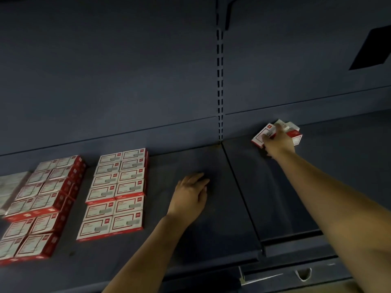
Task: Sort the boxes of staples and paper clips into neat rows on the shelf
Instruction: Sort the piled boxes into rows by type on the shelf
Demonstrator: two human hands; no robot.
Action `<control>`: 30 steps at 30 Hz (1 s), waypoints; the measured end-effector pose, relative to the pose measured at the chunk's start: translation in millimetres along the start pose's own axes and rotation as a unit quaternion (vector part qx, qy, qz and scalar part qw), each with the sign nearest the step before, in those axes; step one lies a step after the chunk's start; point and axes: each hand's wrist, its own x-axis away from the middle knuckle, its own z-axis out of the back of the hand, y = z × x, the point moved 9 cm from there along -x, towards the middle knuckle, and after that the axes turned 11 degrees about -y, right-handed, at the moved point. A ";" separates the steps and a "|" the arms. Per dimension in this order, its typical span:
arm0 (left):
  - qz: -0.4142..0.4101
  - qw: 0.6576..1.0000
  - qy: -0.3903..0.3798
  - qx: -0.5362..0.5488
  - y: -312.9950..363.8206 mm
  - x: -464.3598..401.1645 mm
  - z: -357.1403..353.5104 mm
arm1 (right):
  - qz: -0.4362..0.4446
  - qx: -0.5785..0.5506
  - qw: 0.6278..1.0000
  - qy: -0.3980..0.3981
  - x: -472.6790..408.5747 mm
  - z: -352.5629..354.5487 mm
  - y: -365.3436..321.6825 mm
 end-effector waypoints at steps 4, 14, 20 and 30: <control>0.011 1.000 -0.012 0.001 -0.4 0.3 -0.1 | 0.035 0.082 0.996 0.015 6.4 -6.0 -3.9; -0.003 1.000 -0.001 0.001 2.0 0.8 1.5 | 0.049 0.101 0.991 -0.072 19.9 -28.4 -12.7; -0.003 1.000 0.006 0.015 0.1 2.0 3.1 | 0.084 0.159 0.963 -0.200 25.3 -41.8 -13.4; -0.026 0.998 0.036 0.052 2.2 2.5 14.0 | 0.202 0.125 0.965 -0.113 82.1 -49.9 -17.1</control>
